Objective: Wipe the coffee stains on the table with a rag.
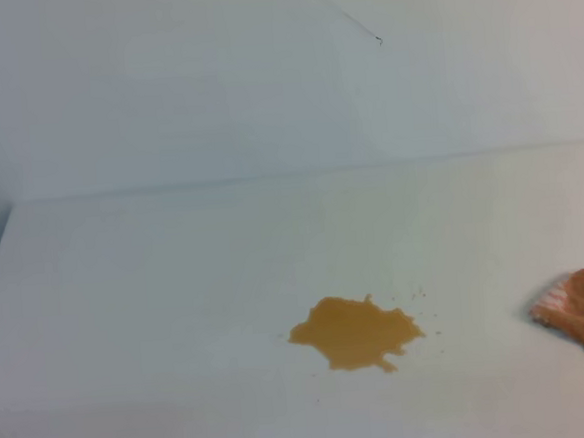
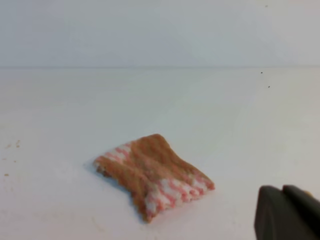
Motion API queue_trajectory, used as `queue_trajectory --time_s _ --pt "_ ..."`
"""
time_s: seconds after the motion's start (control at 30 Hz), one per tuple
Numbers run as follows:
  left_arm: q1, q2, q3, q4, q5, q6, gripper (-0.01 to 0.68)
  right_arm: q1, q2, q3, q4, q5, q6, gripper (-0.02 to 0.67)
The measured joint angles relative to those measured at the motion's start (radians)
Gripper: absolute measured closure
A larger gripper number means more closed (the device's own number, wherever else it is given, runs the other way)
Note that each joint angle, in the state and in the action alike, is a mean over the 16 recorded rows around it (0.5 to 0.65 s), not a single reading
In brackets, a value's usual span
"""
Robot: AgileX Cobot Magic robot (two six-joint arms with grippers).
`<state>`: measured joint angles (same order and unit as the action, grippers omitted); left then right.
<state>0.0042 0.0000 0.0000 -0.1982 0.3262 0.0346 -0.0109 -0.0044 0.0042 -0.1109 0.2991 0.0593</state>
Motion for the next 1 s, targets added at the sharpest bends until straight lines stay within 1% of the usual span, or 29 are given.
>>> queue_trajectory --time_s 0.63,0.8,1.0 --pt "0.000 0.000 0.000 0.000 0.000 0.000 0.674 0.000 -0.002 0.002 0.000 -0.024 -0.001 0.652" --pt "0.000 0.000 0.000 0.000 0.000 0.000 0.674 0.000 -0.007 0.008 0.000 -0.144 -0.001 0.653" --pt "0.000 0.000 0.000 0.000 0.000 0.000 0.674 0.000 -0.009 0.010 0.003 -0.362 -0.003 0.653"
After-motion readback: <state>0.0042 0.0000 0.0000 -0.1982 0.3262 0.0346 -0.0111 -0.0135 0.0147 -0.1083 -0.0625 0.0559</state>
